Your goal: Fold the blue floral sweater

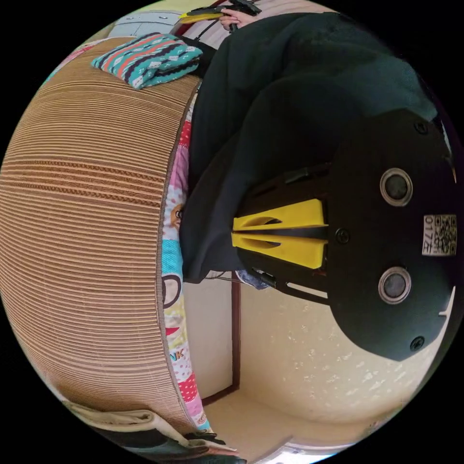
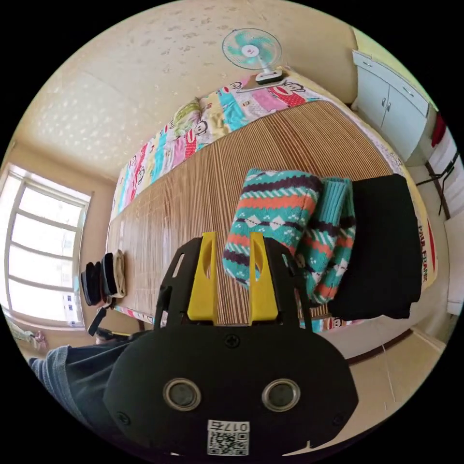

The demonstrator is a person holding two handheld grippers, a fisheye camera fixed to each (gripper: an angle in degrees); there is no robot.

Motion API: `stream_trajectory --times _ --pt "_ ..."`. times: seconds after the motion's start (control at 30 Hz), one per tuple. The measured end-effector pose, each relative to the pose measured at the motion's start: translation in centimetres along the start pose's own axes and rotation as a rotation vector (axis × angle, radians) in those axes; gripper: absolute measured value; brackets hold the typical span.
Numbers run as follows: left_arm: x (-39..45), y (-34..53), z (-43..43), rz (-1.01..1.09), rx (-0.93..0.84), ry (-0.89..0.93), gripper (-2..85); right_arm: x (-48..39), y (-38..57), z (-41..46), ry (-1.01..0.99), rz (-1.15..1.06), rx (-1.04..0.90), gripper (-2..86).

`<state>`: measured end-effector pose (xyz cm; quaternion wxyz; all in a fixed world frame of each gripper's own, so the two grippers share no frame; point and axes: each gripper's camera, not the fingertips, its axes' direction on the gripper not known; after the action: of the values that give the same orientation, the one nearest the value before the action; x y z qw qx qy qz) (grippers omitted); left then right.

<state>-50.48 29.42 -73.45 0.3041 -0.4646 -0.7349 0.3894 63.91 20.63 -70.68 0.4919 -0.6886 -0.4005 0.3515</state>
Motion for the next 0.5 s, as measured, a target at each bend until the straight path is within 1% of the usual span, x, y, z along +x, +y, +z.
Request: stream_trajectory --times 0.07,0.13,0.2,0.27,0.3,0.33,0.37,0.4,0.43,0.47,0.5 --pt "0.5 -0.2 0.0 0.009 0.006 -0.021 -1.0 4.5 -1.2 1.1 0.074 0.127 -0.015 12.2" --pt "0.5 -0.4 -0.1 -0.001 0.031 -0.003 -0.9 7.5 -2.5 2.6 0.038 0.169 -0.05 12.9" --pt "0.1 -0.5 0.1 -0.014 0.037 0.02 -0.9 10.1 -3.4 4.3 -0.046 0.22 -0.074 12.9" --pt "-0.8 -0.8 0.7 -0.048 0.02 0.077 -0.6 12.3 -3.8 7.2 -0.214 0.255 -0.144 12.0" --pt "-1.7 -1.1 1.1 -0.081 0.005 0.154 -0.7 12.7 -3.7 8.0 -0.263 0.268 -0.176 11.7" --pt "-2.8 -1.5 1.5 -0.131 -0.019 0.233 -0.8 13.5 -3.4 9.3 -0.372 0.309 -0.217 10.1" --pt "-3.4 -1.7 1.7 -0.156 -0.033 0.272 -0.9 13.7 -3.0 9.9 -0.503 0.307 -0.209 8.8" --pt "-4.5 -2.1 2.2 -0.204 -0.065 0.345 -0.9 13.5 -2.8 9.9 -0.552 0.289 -0.197 8.2" --pt "-5.4 -2.5 2.4 -0.231 -0.091 0.406 -0.9 12.4 -2.5 9.7 -0.606 0.209 -0.179 7.4" --pt "-5.7 -2.7 2.4 -0.234 -0.092 0.426 -1.0 10.7 -2.2 9.3 -0.608 0.107 -0.181 6.7" --pt "-6.1 -2.9 1.9 -0.224 -0.064 0.454 -1.0 9.6 -2.0 9.1 -0.603 0.053 -0.187 6.5"
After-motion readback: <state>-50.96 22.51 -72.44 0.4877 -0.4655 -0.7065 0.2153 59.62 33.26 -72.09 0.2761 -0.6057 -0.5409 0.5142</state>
